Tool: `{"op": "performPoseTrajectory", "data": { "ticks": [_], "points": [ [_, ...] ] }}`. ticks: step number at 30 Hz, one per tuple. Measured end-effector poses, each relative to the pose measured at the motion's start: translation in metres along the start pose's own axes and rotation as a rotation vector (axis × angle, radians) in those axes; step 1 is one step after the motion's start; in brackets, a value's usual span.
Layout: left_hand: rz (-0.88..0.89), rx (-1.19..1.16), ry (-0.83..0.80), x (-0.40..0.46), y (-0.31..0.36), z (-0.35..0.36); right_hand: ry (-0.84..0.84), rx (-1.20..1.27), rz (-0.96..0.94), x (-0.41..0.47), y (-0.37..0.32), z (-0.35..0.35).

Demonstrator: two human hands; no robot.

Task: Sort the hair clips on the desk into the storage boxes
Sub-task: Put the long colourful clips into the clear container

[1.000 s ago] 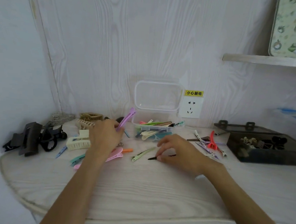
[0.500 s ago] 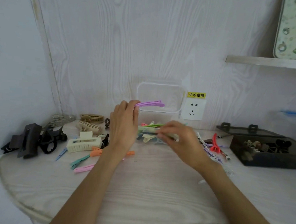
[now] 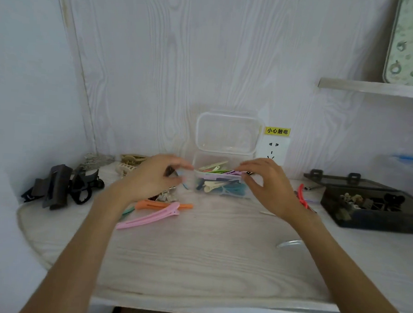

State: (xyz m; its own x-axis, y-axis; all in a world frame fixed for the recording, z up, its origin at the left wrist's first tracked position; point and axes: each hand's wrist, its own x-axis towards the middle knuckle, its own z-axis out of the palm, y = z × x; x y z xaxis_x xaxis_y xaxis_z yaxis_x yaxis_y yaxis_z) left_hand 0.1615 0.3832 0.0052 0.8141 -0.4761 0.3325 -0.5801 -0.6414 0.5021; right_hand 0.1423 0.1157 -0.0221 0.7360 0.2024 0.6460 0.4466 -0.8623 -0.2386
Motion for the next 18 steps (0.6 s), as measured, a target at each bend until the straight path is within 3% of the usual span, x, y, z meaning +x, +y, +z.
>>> {"op": "performPoseTrajectory", "data": {
  "ticks": [4, 6, 8, 10, 12, 15, 18],
  "points": [
    [-0.107, 0.249, -0.371, -0.033, -0.011, -0.013, -0.134, 0.248, 0.190, -0.024, 0.009, -0.032],
    [-0.105, 0.384, -0.446, -0.039, -0.015, -0.005, -0.214, 0.289, 0.248, -0.032, 0.011, -0.054],
    [-0.098, 0.494, -0.357, -0.043, -0.018, 0.006, -0.414, 0.251, 0.294, -0.039, 0.013, -0.078],
    [-0.071, 0.561, -0.209, -0.047, -0.019, 0.012, -0.705, 0.087, 0.354, -0.048, 0.018, -0.097],
    [-0.025, 0.567, -0.139, -0.049, -0.019, 0.014, -0.883, -0.058, 0.406, -0.057, 0.023, -0.104],
    [-0.003, 0.426, -0.116, -0.050, -0.009, 0.019, -0.894, -0.023, 0.432, -0.066, 0.023, -0.094],
    [0.008, 0.316, -0.132, -0.049, 0.007, 0.034, -0.694, 0.063, 0.335, -0.072, 0.023, -0.072]
  ]
}}
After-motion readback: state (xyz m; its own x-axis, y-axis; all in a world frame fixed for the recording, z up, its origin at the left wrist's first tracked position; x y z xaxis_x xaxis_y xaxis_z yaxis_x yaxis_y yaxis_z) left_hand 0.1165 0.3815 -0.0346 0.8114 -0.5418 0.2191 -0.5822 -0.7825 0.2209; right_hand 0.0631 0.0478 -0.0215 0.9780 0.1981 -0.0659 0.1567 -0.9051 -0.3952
